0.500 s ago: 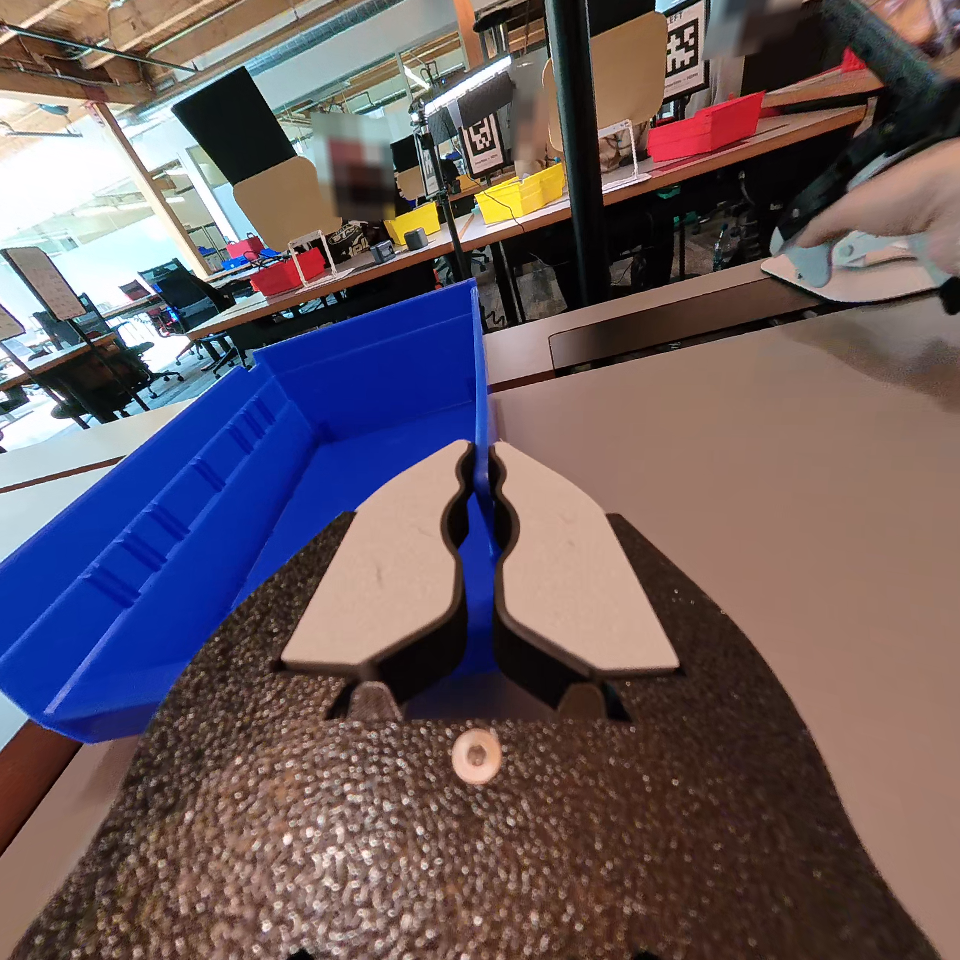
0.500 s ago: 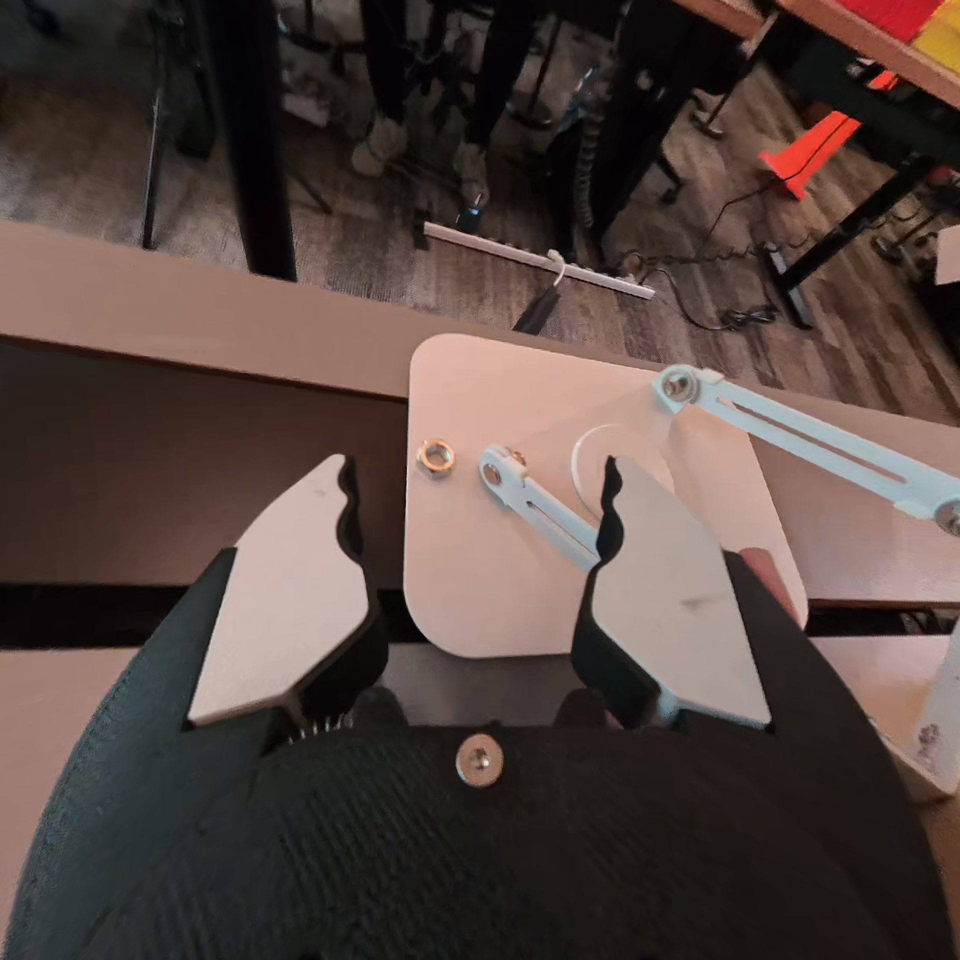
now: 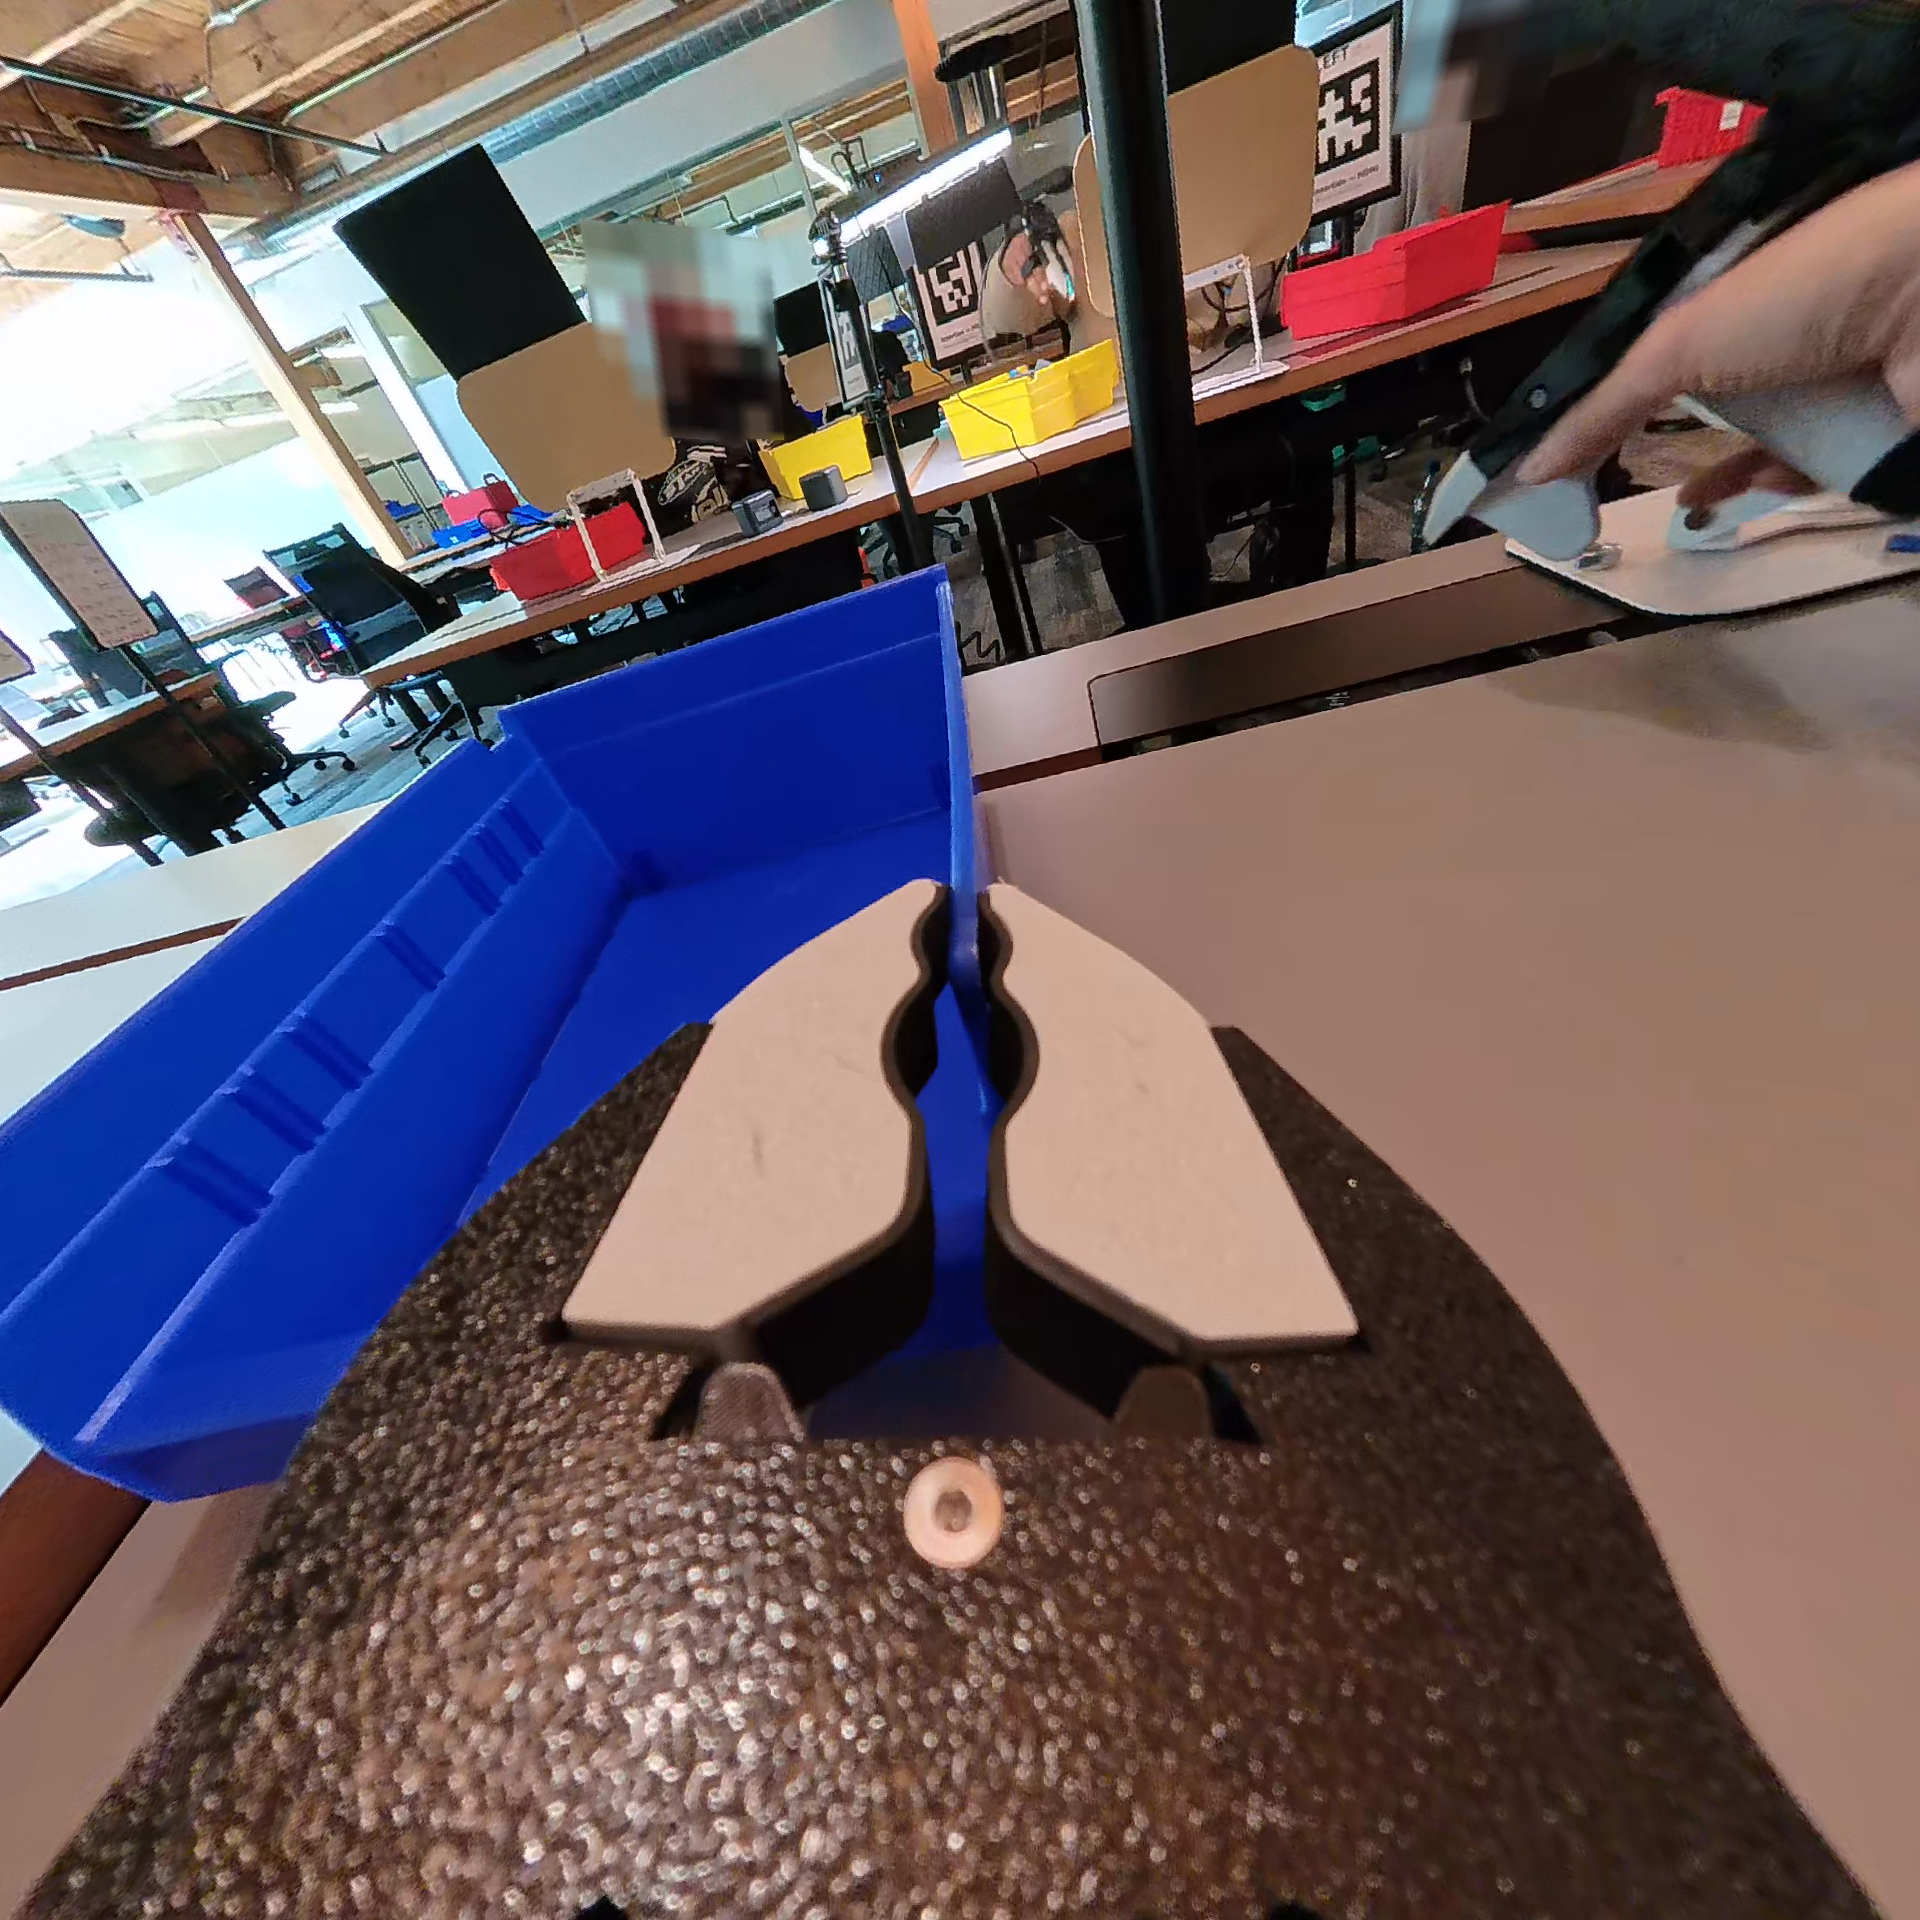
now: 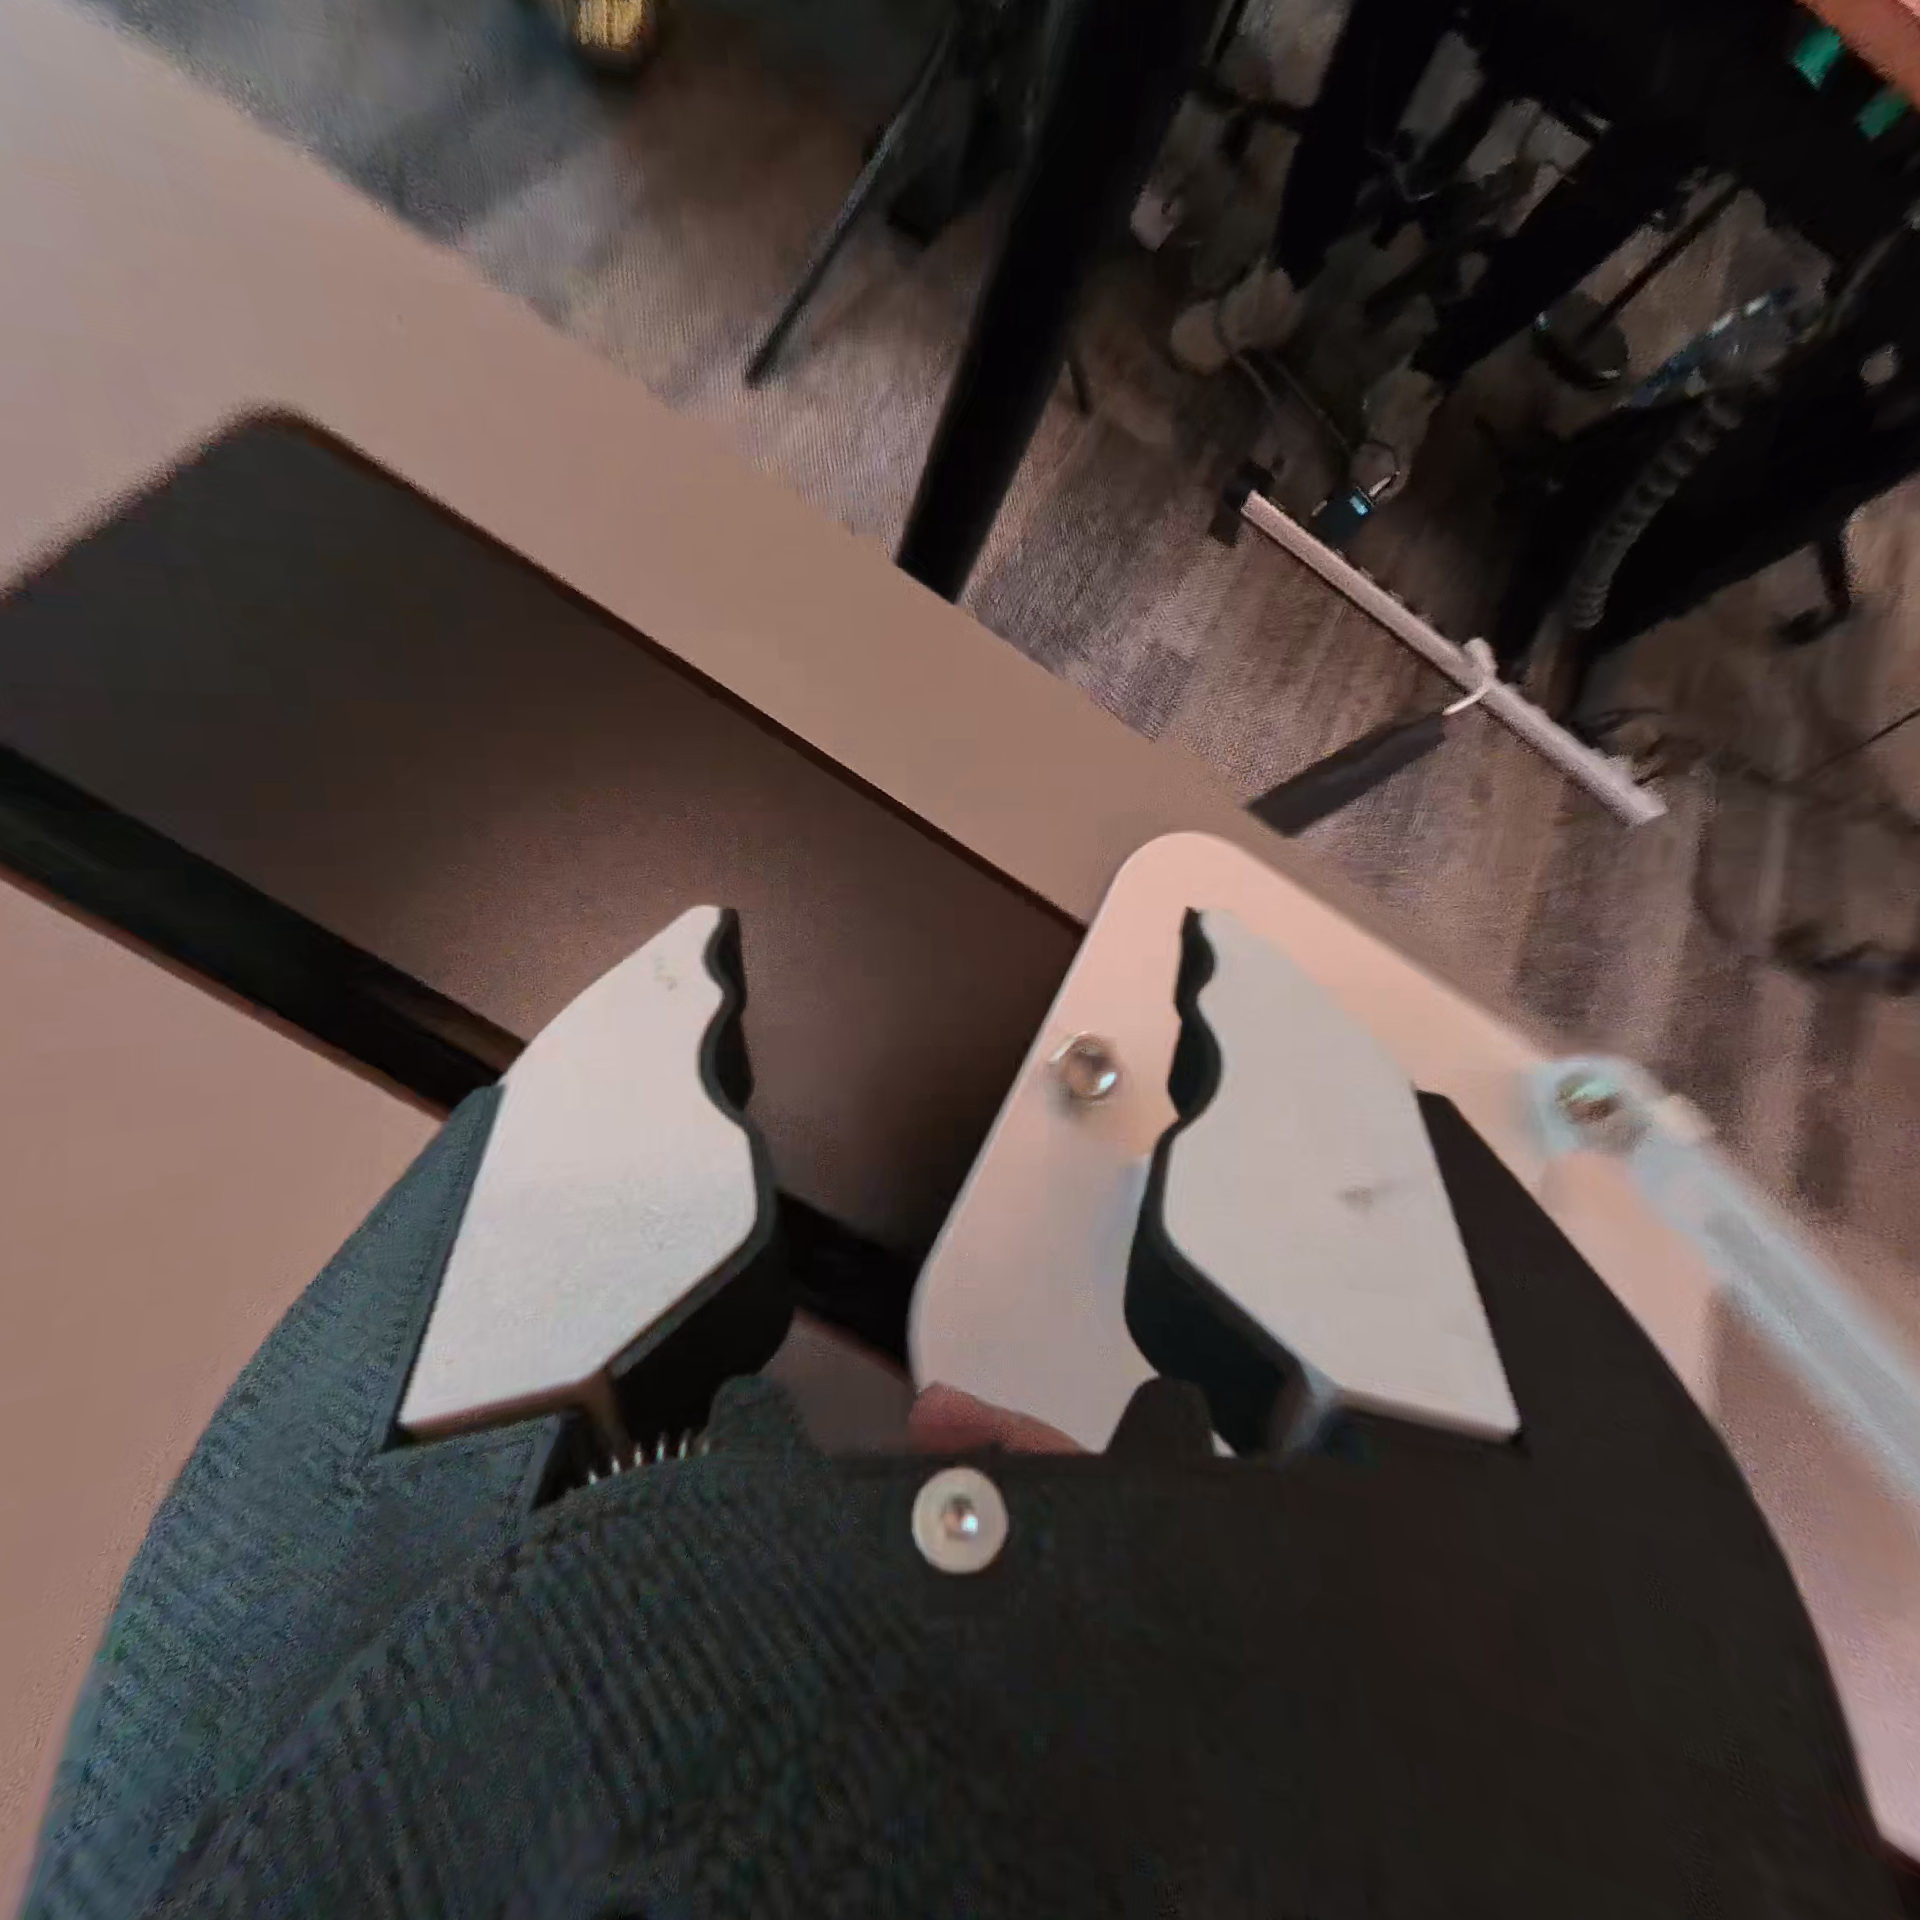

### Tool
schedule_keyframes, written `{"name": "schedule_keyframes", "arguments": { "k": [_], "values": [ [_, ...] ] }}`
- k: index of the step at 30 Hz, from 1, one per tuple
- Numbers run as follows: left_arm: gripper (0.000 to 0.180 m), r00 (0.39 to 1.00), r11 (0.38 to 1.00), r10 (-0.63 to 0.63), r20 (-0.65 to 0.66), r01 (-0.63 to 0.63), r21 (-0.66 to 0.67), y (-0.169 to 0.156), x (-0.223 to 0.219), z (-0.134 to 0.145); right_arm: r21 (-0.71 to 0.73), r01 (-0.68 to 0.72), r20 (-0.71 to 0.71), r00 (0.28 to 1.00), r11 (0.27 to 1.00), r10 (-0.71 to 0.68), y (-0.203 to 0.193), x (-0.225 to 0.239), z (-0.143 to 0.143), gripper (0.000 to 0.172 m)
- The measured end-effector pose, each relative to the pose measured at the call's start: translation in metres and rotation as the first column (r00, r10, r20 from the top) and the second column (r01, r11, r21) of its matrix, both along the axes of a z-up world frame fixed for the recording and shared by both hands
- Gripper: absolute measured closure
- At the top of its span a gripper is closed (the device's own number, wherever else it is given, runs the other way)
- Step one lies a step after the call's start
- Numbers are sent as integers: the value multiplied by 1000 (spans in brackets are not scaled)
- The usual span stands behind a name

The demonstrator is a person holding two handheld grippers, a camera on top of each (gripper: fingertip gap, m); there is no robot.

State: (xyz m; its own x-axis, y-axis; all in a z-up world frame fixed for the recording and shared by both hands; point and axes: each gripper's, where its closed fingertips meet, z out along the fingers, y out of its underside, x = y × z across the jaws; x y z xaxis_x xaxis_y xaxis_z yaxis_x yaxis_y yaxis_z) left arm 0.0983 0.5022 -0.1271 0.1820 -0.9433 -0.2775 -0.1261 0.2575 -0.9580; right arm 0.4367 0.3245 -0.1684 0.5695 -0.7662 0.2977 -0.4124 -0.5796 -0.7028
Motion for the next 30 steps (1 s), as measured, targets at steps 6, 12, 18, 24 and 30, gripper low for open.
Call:
{"name": "schedule_keyframes", "arguments": {
  "k": [6,12,18,24,30],
  "values": [
    [177,1000,1000,0,0,0,0,0,0,0,-400,-291,-364,921,869,141,0,-1,-14,102],
    [177,1000,1000,0,6,0,-6,1,0,1,-565,-631,-617,751,532,235,-23,-5,-18,116],
    [177,1000,1000,0,6,0,-3,0,0,0,-592,-676,-708,697,439,118,-46,-5,-35,133],
    [177,1000,1000,-3,7,3,-4,0,0,0,-604,-712,-713,683,359,156,-43,4,-46,164],
    [177,1000,1000,-5,7,5,4,0,0,1,-606,-708,-744,666,363,58,-53,4,-45,159]
  ]
}}
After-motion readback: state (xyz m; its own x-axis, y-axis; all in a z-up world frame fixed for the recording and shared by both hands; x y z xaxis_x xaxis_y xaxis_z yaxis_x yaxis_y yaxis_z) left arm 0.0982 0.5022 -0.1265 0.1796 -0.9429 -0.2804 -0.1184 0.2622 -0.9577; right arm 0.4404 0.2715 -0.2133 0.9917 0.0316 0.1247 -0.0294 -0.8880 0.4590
